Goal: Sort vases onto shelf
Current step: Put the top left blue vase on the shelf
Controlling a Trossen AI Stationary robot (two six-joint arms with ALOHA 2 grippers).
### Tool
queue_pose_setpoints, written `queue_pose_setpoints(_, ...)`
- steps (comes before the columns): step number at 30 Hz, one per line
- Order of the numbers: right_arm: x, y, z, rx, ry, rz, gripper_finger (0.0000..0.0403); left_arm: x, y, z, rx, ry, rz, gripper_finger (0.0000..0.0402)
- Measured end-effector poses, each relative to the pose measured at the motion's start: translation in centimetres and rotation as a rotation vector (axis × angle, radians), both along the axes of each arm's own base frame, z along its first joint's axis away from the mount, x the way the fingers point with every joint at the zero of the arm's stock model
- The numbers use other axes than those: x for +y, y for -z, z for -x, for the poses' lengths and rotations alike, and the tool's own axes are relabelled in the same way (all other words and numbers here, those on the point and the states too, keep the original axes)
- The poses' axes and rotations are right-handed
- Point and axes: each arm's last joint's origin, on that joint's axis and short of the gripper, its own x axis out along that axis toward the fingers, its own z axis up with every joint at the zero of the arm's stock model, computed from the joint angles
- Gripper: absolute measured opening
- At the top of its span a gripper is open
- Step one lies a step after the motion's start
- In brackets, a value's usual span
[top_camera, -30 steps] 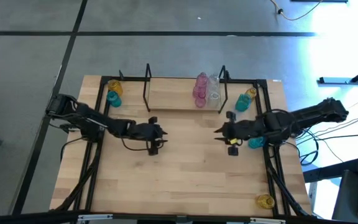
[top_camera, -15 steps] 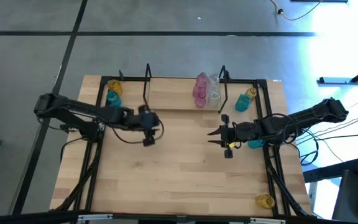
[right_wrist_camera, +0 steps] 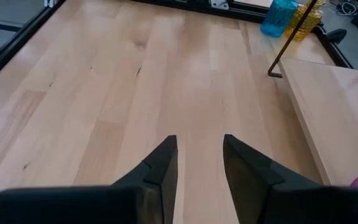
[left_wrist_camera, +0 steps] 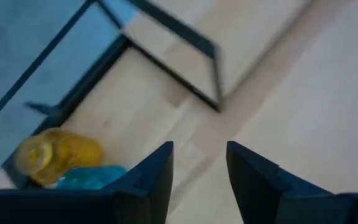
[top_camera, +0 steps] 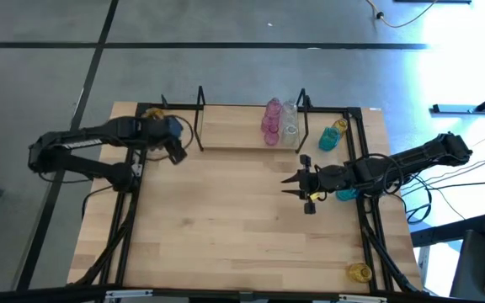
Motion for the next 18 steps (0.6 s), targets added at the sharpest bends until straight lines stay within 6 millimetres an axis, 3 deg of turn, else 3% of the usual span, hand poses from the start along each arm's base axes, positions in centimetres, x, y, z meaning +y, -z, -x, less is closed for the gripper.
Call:
queue_pose_setpoints(11, 0.0, 0.1, 0.0, 0.008, 0.025, -0.045, 0.0115, 5.6, 0.0, 3.1, 0.161, -0.210, 0.120, 0.0140)
queue_pose_setpoints(18, 0.0, 0.1, 0.0, 0.009, 0.025, -0.044, 0.0115, 7.9, 1.4, 3.3, 0.258, -0.275, 0.178, 0.0140)
